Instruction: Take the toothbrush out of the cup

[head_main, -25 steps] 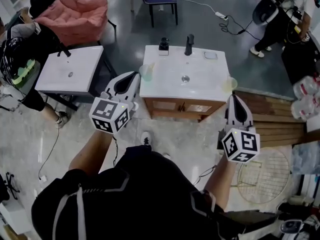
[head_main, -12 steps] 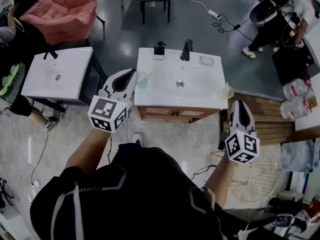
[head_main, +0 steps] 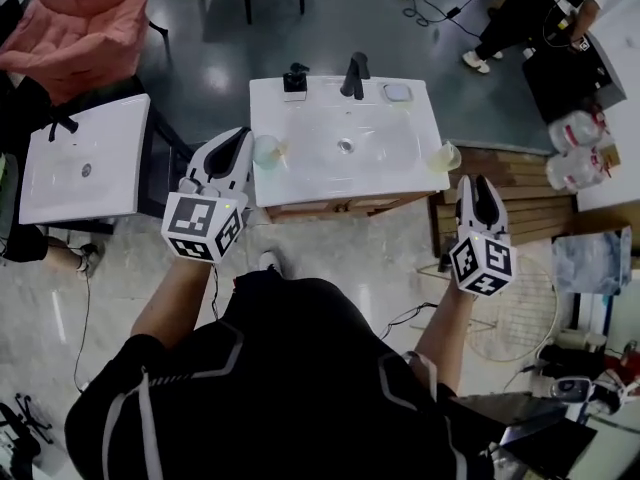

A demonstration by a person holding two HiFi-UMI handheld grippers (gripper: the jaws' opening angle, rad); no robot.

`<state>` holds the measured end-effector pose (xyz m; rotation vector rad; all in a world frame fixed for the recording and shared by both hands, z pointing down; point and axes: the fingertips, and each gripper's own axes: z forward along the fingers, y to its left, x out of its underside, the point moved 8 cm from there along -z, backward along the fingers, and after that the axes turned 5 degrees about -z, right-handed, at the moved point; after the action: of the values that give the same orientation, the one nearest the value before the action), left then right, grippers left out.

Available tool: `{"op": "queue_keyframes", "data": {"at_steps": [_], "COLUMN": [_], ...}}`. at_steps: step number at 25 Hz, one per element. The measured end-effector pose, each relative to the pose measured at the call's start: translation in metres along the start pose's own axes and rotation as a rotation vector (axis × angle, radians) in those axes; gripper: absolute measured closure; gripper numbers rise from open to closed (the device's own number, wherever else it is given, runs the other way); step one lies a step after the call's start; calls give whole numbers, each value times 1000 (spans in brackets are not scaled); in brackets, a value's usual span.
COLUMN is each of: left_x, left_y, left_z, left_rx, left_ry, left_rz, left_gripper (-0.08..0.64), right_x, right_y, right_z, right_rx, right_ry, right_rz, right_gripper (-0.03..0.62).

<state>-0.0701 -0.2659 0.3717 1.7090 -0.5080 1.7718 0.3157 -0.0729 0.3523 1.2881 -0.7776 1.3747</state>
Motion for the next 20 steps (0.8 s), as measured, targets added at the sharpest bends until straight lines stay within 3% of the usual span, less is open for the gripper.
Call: {"op": "queue_keyframes", "data": {"at_steps": [9, 20], "left_x": [21, 27], "left_y": [19, -28], "left_z": [16, 20], "left_rx": [11, -153], "left_ry": [58, 73], "left_rz": [-8, 44], "left_gripper": [555, 555], "right_x": [60, 130], "right_y": [-14, -66], "right_z": [39, 83], "right_rx": [42, -16], "right_ry": [78, 143], "right_rz": [-7, -31], "right_gripper": [405, 371]}}
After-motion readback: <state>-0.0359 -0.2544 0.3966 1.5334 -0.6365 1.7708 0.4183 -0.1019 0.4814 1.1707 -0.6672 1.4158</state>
